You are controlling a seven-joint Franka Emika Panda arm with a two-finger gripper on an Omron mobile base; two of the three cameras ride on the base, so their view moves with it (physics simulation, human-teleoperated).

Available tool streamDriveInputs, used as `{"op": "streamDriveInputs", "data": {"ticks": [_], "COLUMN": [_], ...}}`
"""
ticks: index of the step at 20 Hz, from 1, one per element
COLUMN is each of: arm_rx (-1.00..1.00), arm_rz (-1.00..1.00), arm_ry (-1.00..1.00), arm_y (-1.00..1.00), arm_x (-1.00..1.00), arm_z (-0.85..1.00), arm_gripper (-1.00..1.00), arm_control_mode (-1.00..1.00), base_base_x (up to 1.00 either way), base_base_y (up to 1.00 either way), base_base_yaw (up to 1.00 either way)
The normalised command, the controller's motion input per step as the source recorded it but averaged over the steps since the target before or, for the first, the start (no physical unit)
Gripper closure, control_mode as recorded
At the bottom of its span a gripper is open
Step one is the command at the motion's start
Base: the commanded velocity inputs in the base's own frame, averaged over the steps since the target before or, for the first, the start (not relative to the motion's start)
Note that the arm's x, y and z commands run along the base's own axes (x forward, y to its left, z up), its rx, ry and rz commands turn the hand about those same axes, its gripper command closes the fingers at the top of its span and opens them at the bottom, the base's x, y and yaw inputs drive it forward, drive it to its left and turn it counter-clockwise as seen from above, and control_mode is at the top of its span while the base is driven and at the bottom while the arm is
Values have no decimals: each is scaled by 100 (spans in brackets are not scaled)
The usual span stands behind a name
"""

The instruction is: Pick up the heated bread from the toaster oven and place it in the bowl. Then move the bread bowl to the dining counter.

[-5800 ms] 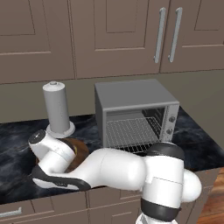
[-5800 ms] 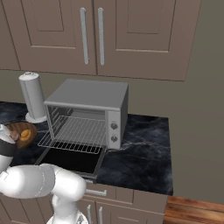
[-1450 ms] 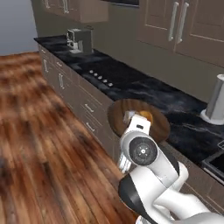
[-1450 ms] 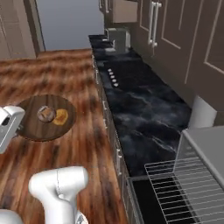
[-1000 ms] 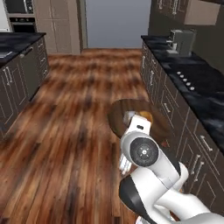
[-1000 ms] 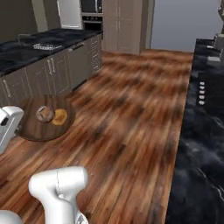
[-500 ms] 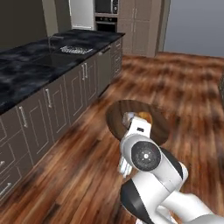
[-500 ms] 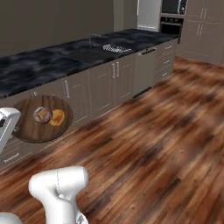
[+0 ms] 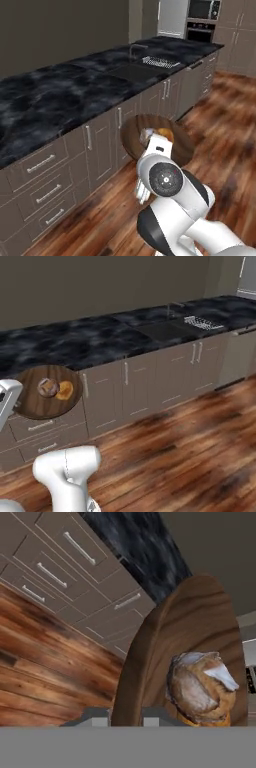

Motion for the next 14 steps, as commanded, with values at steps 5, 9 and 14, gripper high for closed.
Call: {"op": "streamDriveInputs", "data": {"ticks": [5,9,14], "arm_rx": [0,0,0], "arm_rz": [0,0,0], "arm_ry": [0,0,0], "arm_y": [0,0,0], "arm_x": [0,0,0], "arm_z": [0,0,0], "arm_gripper": [100,100,100], "arm_control_mode": [100,100,100], "base_base_x": [100,99,64], "base_base_y": [0,-44,-100], "base_base_yaw": [62,58,43]}}
